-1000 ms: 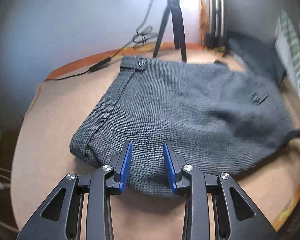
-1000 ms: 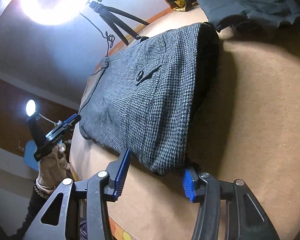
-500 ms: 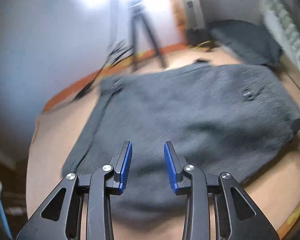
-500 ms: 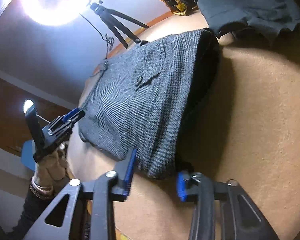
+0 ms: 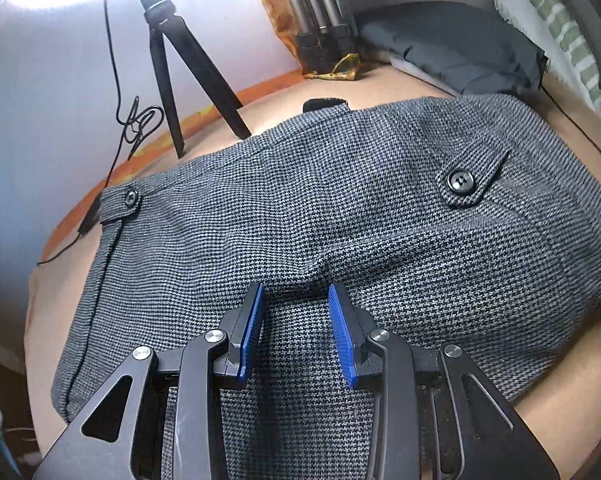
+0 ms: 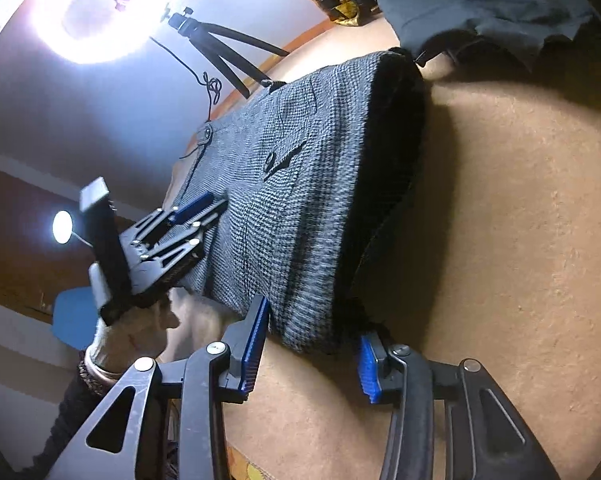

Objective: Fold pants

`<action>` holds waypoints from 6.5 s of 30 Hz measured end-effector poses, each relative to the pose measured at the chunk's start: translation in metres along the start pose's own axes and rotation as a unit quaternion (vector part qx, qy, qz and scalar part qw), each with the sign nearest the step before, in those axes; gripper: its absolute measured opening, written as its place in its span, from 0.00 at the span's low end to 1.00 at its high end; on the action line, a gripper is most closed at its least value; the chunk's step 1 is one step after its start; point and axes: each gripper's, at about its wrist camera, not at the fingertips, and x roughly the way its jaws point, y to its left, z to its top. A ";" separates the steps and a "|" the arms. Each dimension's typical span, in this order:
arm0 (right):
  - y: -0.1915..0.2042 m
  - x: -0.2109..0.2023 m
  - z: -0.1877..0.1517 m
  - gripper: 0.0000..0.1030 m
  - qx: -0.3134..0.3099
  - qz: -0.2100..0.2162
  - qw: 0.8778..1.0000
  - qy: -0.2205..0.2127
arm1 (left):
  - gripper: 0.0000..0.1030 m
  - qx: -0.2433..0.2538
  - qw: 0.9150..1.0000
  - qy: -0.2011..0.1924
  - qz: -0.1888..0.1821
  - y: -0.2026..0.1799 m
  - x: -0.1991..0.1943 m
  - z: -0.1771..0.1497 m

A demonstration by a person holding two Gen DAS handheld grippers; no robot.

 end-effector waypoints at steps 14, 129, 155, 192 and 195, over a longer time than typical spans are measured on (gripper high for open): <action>0.008 -0.011 0.006 0.14 -0.025 -0.013 0.999 -0.024 | 0.34 0.045 0.992 -0.071 -0.090 -0.031 -0.075 -0.014; 0.194 0.025 0.082 0.08 -0.143 -0.014 0.984 -0.100 | 0.30 -0.161 0.985 -0.060 -0.009 0.114 -0.097 -0.083; 0.294 0.254 0.077 0.06 -0.232 -0.111 0.966 0.024 | 0.30 -0.239 0.969 -0.065 0.028 0.179 -0.132 -0.156; 0.192 0.125 0.107 0.44 -0.200 -0.067 0.976 -0.058 | 0.42 -0.278 0.957 -0.075 -0.023 0.155 -0.117 -0.094; 0.175 0.117 0.112 0.44 -0.182 -0.072 0.978 -0.066 | 0.42 -0.282 0.957 -0.070 -0.011 0.150 -0.110 -0.088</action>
